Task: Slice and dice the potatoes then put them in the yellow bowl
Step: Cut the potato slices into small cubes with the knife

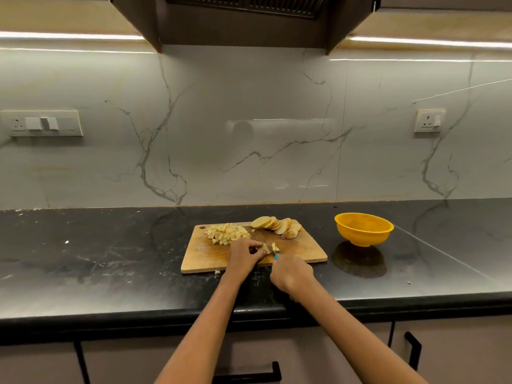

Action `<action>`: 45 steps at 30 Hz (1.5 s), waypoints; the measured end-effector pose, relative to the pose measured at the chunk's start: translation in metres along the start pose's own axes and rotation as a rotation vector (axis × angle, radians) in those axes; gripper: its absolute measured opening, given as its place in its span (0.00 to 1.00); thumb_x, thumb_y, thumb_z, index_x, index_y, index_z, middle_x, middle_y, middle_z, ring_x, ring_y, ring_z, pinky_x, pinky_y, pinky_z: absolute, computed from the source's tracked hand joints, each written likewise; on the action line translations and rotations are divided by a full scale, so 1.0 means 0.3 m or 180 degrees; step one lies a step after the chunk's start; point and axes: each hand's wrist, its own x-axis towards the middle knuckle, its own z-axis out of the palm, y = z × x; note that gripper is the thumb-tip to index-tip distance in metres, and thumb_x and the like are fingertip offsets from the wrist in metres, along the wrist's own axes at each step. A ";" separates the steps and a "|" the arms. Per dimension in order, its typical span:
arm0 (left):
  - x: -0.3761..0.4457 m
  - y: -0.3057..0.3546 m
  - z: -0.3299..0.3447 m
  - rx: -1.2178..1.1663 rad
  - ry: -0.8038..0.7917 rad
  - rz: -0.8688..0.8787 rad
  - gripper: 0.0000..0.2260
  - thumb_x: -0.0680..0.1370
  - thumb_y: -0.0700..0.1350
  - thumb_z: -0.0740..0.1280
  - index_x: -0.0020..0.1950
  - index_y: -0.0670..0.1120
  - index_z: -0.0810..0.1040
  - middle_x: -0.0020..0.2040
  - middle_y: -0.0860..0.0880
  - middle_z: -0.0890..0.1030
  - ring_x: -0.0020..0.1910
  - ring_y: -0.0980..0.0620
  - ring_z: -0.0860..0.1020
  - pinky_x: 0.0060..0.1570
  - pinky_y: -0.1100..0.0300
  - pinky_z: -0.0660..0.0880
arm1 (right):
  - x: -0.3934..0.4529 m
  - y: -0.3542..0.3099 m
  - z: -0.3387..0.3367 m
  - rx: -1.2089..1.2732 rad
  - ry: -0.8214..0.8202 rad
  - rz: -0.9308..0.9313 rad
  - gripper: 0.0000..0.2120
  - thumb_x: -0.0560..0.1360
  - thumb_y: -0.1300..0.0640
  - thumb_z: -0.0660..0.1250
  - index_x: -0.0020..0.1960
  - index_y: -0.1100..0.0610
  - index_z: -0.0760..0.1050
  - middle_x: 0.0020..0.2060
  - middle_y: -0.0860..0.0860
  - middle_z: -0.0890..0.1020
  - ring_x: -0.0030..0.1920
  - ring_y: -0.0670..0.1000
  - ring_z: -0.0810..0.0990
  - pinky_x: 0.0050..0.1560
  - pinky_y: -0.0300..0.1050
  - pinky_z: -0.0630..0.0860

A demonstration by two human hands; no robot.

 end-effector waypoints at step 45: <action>-0.026 0.015 -0.009 -0.0104 0.0178 -0.0127 0.11 0.73 0.43 0.72 0.54 0.42 0.82 0.51 0.46 0.83 0.51 0.54 0.79 0.51 0.69 0.68 | -0.048 0.005 0.006 -0.0240 -0.0070 -0.0144 0.15 0.81 0.55 0.56 0.62 0.61 0.72 0.59 0.56 0.78 0.59 0.55 0.77 0.56 0.47 0.72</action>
